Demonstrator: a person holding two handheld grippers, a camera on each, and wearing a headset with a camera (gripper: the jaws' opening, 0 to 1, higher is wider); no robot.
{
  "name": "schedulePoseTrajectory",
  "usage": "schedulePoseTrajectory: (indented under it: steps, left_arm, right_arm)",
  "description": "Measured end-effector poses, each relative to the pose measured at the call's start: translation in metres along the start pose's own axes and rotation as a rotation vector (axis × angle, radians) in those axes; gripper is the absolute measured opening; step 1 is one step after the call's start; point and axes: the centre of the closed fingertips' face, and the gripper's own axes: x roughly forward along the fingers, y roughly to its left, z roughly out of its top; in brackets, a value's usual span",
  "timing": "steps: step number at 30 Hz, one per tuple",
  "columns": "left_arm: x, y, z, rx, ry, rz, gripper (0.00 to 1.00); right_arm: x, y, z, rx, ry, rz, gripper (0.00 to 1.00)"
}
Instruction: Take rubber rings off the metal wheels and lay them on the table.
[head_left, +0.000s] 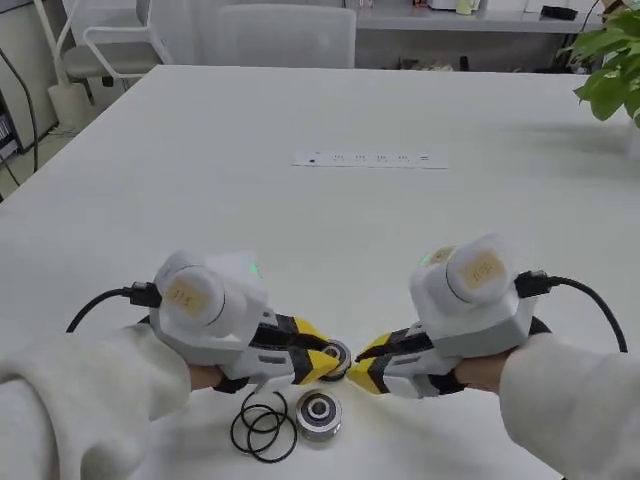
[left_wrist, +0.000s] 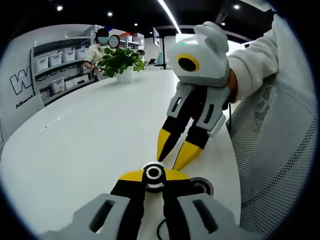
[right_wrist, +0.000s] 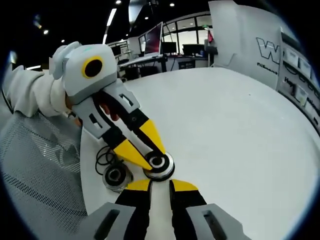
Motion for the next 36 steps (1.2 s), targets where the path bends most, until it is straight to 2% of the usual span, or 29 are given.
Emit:
schedulePoseTrajectory:
  steps: [5,8,9,12,17,18,19,20,21,25,28,30,32,36]
  left_arm:
    - [0.0,0.0,0.0,-0.006,-0.003,0.0,0.07]
    - [0.0,0.0,0.0,-0.008,-0.004,0.001,0.07]
    - [0.0,0.0,0.0,-0.009,-0.005,0.001,0.07]
    - [0.0,0.0,0.0,-0.013,-0.005,0.002,0.07]
    - [0.0,0.0,0.0,-0.031,-0.008,0.001,0.07]
    - [-0.001,0.0,0.0,-0.033,-0.007,0.001,0.07]
    - [-0.001,0.001,-0.001,-0.034,-0.005,0.004,0.07]
    - [-0.001,0.0,-0.001,-0.036,-0.005,0.0,0.07]
    - [-0.001,0.0,-0.001,-0.038,-0.005,0.0,0.07]
    - [-0.001,0.0,-0.001,-0.035,-0.004,0.001,0.07]
    - [-0.002,0.0,-0.001,-0.032,-0.003,0.002,0.07]
    - [-0.002,0.001,-0.001,-0.028,-0.002,0.002,0.07]
    - [-0.002,0.001,-0.001,-0.023,-0.001,0.002,0.07]
    - [-0.002,0.001,-0.001,-0.021,-0.001,0.004,0.07]
  right_arm:
    - [0.005,0.001,0.0,-0.005,-0.017,0.0,0.24]
    - [0.007,0.004,0.007,0.061,-0.072,0.018,0.22]
    - [0.006,0.002,0.006,0.057,-0.072,0.009,0.22]
    - [0.005,-0.001,0.005,0.062,-0.065,0.005,0.18]
    - [0.004,0.0,0.005,0.011,-0.05,0.004,0.14]
    - [0.003,-0.001,0.004,-0.003,-0.047,0.003,0.12]
    - [0.003,-0.002,-0.001,-0.059,-0.019,0.001,0.0]
    - [0.003,-0.005,0.004,-0.062,-0.056,-0.019,0.0]
    - [0.003,-0.004,0.002,-0.024,-0.039,-0.007,0.0]
    - [0.002,-0.003,0.002,-0.037,-0.033,-0.016,0.0]
    - [0.003,-0.007,0.003,-0.002,-0.025,-0.033,0.0]
    - [0.002,-0.007,0.002,0.083,-0.023,-0.036,0.0]
    - [0.0,-0.008,0.002,0.131,-0.028,-0.035,0.0]
    - [-0.003,-0.012,0.003,0.184,-0.041,-0.039,0.0]
